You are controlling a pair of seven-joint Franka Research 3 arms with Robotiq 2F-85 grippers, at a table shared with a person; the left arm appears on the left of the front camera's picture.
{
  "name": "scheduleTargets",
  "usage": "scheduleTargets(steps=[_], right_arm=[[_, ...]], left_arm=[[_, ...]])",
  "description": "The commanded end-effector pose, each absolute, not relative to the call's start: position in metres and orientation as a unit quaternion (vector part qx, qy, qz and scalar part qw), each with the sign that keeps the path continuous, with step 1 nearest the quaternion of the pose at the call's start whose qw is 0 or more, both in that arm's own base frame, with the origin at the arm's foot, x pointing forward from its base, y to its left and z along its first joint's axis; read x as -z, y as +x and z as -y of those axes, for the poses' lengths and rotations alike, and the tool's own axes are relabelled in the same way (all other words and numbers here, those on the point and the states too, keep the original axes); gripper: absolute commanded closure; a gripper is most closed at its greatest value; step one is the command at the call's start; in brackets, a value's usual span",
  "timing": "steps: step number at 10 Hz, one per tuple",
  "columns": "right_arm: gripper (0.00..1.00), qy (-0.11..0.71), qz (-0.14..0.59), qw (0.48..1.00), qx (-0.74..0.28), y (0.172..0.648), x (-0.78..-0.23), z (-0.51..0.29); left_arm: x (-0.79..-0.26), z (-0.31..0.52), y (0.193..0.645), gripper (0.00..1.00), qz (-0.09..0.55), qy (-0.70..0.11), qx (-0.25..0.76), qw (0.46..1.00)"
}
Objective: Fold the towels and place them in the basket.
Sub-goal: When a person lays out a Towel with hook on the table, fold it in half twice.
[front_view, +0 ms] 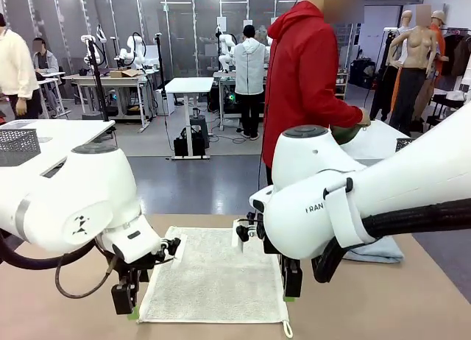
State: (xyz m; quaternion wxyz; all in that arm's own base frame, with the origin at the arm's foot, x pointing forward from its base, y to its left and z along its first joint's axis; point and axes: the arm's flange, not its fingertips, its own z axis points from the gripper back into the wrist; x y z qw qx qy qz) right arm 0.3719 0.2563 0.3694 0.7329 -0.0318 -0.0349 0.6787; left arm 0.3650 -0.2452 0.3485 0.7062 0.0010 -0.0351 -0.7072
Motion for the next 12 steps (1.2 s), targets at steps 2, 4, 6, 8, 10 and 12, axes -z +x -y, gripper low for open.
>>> scheduleTargets(steps=[2,4,6,8,10,12], right_arm=[[0.00,-0.002,0.030,0.740,-0.672,0.369,-0.345,-0.260],[0.00,0.014,0.025,0.746,-0.666,0.365,-0.336,-0.262],[0.00,0.010,0.016,0.750,-0.661,0.358,-0.328,-0.263],[0.00,0.011,0.009,0.741,-0.671,0.352,-0.317,-0.263],[0.00,0.015,0.018,0.716,-0.697,0.354,-0.303,-0.260],[0.00,0.006,0.025,0.713,-0.701,0.356,-0.294,-0.259]], left_arm=[[-0.331,0.258,0.368,0.00,0.032,0.015,0.699,0.715],[-0.323,0.257,0.370,0.00,0.025,0.014,0.700,0.714],[-0.316,0.256,0.370,0.00,0.023,0.015,0.703,0.711],[-0.309,0.253,0.372,0.00,0.031,0.013,0.710,0.703],[-0.306,0.252,0.374,0.00,0.031,0.013,0.714,0.700],[-0.304,0.253,0.374,0.00,0.034,0.015,0.717,0.696]])
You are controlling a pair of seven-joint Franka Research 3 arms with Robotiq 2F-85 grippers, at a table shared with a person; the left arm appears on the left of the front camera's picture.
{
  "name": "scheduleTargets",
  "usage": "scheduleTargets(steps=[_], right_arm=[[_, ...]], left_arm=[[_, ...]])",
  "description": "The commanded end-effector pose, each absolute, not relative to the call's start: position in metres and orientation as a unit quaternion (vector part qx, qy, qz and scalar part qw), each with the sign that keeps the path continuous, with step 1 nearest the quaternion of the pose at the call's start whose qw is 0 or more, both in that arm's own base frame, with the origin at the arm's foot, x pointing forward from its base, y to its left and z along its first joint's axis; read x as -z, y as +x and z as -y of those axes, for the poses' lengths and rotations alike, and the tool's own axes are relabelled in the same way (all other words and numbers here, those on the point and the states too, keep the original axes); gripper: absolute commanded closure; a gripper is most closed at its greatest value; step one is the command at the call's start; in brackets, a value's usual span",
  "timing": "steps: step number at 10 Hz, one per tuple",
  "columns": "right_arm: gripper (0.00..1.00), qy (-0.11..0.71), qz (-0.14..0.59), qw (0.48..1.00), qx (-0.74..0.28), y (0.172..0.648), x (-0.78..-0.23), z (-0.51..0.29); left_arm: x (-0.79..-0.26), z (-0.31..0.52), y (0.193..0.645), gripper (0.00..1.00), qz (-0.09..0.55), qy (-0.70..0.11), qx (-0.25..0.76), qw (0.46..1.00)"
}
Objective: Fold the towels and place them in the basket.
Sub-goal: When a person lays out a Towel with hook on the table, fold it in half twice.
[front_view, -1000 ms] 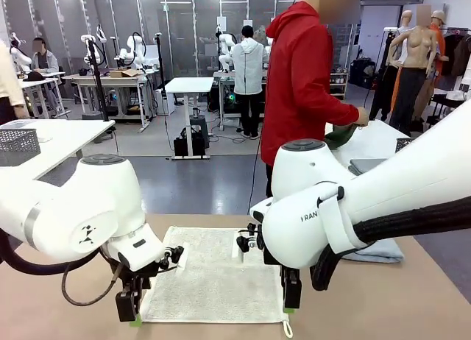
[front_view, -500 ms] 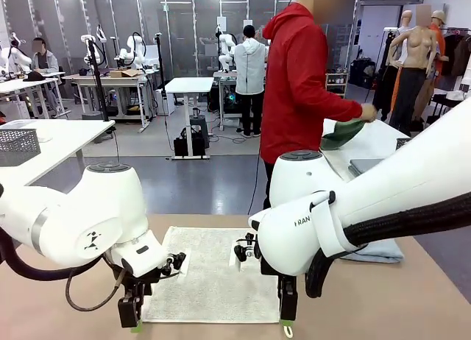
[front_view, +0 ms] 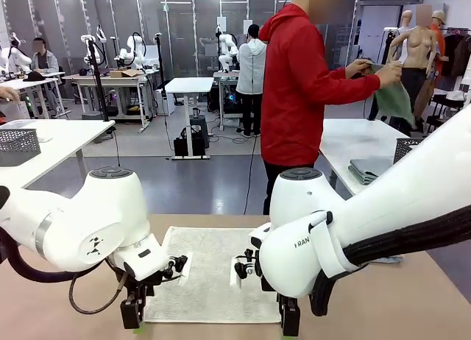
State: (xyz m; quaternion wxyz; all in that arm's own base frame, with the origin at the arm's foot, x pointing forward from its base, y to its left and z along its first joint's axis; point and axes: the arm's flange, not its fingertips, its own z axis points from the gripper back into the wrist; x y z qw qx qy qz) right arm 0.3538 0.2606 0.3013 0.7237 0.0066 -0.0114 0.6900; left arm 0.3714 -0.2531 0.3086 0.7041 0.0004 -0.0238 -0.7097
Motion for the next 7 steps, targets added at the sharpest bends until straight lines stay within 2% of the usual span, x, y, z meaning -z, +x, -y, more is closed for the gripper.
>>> scheduleTargets(steps=[1,7], right_arm=[[0.00,0.002,0.026,0.714,-0.700,0.3571,-0.2908,-0.2582],[0.00,0.000,0.025,0.718,-0.696,0.3623,-0.2879,-0.2550]], left_arm=[[-0.3019,0.2525,0.3740,0.00,0.037,0.017,0.722,0.691],[-0.2972,0.2523,0.3776,0.00,0.034,0.016,0.729,0.683]])
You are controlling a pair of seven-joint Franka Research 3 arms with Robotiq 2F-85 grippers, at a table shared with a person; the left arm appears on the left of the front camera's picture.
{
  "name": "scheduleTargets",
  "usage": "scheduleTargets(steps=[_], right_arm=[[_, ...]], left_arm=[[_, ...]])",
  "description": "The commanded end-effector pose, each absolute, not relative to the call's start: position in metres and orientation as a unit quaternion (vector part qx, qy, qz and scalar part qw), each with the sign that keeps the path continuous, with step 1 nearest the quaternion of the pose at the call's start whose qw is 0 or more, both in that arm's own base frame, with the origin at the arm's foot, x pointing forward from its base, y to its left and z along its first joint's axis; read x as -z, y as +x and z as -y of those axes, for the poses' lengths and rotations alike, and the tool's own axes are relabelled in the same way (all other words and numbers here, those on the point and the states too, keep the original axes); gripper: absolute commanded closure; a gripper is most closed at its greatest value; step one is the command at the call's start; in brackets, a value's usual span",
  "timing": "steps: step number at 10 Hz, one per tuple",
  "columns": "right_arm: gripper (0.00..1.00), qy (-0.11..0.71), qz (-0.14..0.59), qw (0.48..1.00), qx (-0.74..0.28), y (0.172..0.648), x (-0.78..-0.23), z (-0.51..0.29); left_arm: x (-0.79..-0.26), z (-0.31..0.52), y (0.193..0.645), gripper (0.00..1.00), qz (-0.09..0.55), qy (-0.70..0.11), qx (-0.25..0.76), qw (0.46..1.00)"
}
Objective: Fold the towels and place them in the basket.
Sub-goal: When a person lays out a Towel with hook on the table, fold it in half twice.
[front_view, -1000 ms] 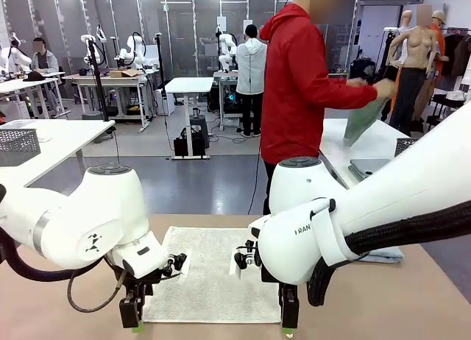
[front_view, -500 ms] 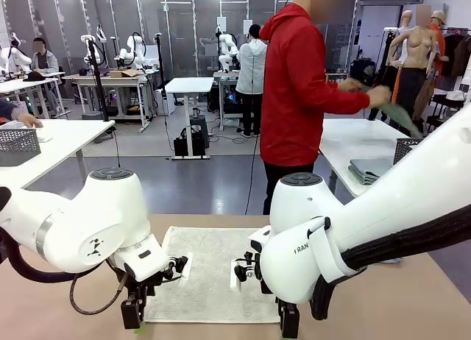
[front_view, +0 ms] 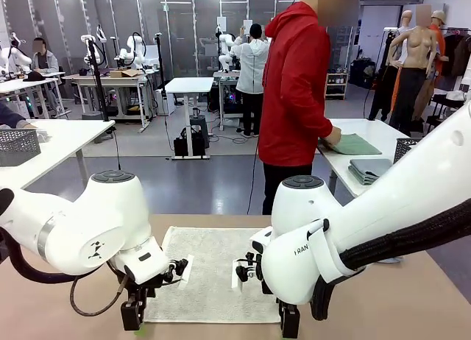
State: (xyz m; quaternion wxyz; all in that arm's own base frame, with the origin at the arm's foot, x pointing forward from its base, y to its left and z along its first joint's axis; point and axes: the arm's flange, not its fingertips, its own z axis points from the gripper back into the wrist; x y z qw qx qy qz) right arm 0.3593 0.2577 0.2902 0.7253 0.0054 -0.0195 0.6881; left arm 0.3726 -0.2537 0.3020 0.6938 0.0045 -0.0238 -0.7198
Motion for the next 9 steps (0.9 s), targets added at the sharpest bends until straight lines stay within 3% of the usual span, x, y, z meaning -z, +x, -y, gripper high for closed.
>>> scheduleTargets(steps=[1,2,3,7,8,9], right_arm=[[0.00,0.002,0.023,0.719,-0.695,0.3633,-0.2887,-0.2551],[0.20,0.003,0.021,0.721,-0.693,0.3648,-0.2893,-0.2546],[0.20,-0.001,0.024,0.720,-0.693,0.3662,-0.2892,-0.2542],[0.20,-0.004,0.027,0.719,-0.695,0.3687,-0.2898,-0.2530],[0.40,-0.002,0.029,0.721,-0.693,0.3697,-0.2906,-0.2527],[0.40,-0.006,0.033,0.722,-0.691,0.3698,-0.2909,-0.2526]], left_arm=[[-0.2964,0.2513,0.3781,0.00,0.034,0.014,0.730,0.683],[-0.2955,0.2506,0.3785,0.11,0.033,0.015,0.731,0.682],[-0.2929,0.2491,0.3803,0.15,0.034,0.014,0.730,0.683],[-0.2894,0.2473,0.3824,0.15,0.044,0.025,0.733,0.678],[-0.2897,0.2481,0.3827,0.34,0.047,0.037,0.736,0.675],[-0.2902,0.2485,0.3825,0.34,0.048,0.038,0.736,0.674]])
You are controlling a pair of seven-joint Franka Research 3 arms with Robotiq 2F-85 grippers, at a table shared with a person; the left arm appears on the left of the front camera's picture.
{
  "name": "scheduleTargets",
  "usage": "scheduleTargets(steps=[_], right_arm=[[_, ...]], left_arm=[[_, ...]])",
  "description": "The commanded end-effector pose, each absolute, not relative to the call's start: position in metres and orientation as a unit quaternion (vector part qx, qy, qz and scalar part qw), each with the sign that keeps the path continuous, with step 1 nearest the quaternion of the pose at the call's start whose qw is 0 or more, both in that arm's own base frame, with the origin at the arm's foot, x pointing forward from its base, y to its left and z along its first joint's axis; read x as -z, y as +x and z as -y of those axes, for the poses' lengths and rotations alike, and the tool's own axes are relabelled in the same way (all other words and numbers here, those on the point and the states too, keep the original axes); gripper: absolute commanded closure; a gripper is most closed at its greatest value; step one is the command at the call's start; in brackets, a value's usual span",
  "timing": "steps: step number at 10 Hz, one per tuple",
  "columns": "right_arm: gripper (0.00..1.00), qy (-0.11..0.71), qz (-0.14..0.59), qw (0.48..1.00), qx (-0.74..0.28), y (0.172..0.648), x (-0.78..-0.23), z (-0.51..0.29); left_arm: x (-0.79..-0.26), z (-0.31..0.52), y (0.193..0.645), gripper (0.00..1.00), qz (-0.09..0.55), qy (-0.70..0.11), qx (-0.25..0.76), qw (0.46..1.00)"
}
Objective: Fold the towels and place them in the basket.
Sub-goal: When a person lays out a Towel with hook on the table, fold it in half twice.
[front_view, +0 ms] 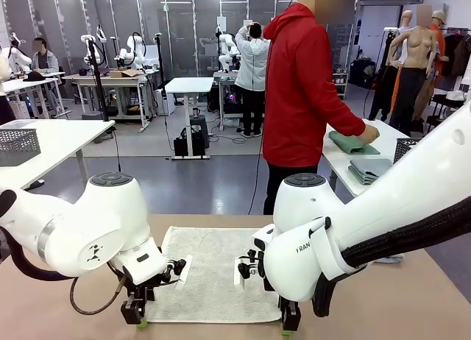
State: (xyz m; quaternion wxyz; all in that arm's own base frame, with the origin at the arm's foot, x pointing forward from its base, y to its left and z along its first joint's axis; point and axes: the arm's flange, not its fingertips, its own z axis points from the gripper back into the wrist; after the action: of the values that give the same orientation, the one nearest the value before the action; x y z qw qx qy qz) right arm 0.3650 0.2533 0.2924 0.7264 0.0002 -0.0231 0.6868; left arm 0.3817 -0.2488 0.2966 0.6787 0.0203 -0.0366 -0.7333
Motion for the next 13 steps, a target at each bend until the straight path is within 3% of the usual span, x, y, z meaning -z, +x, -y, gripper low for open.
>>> scheduleTargets(steps=[1,3,4,5,6,7,8,9,10,12,13], right_arm=[[0.40,-0.008,0.034,0.722,-0.691,0.370,-0.291,-0.253],[0.40,-0.006,0.032,0.723,-0.690,0.371,-0.291,-0.253],[0.60,-0.003,0.030,0.724,-0.690,0.372,-0.290,-0.254],[0.60,0.000,0.029,0.724,-0.689,0.372,-0.291,-0.254],[0.79,0.000,0.027,0.725,-0.689,0.372,-0.292,-0.255],[0.66,-0.001,0.026,0.725,-0.689,0.373,-0.293,-0.255],[0.99,-0.002,0.026,0.725,-0.688,0.372,-0.293,-0.255],[0.86,-0.003,0.027,0.725,-0.688,0.373,-0.294,-0.256],[1.00,-0.003,0.027,0.725,-0.689,0.373,-0.295,-0.257],[1.00,-0.006,0.025,0.725,-0.688,0.374,-0.299,-0.258],[1.00,-0.008,0.026,0.724,-0.689,0.375,-0.301,-0.258]], left_arm=[[-0.291,0.249,0.382,0.34,0.048,0.040,0.736,0.674],[-0.291,0.247,0.383,0.34,0.047,0.040,0.738,0.672],[-0.292,0.247,0.382,0.54,0.045,0.043,0.739,0.671],[-0.293,0.248,0.381,0.54,0.046,0.044,0.740,0.670],[-0.294,0.248,0.380,0.74,0.047,0.045,0.740,0.669],[-0.295,0.247,0.380,0.57,0.047,0.045,0.740,0.669],[-0.295,0.246,0.380,0.70,0.047,0.044,0.741,0.669],[-0.295,0.247,0.380,0.77,0.046,0.043,0.741,0.668],[-0.296,0.247,0.380,0.90,0.046,0.044,0.742,0.667],[-0.298,0.247,0.380,1.00,0.046,0.044,0.742,0.667],[-0.299,0.247,0.380,1.00,0.047,0.044,0.743,0.667]])
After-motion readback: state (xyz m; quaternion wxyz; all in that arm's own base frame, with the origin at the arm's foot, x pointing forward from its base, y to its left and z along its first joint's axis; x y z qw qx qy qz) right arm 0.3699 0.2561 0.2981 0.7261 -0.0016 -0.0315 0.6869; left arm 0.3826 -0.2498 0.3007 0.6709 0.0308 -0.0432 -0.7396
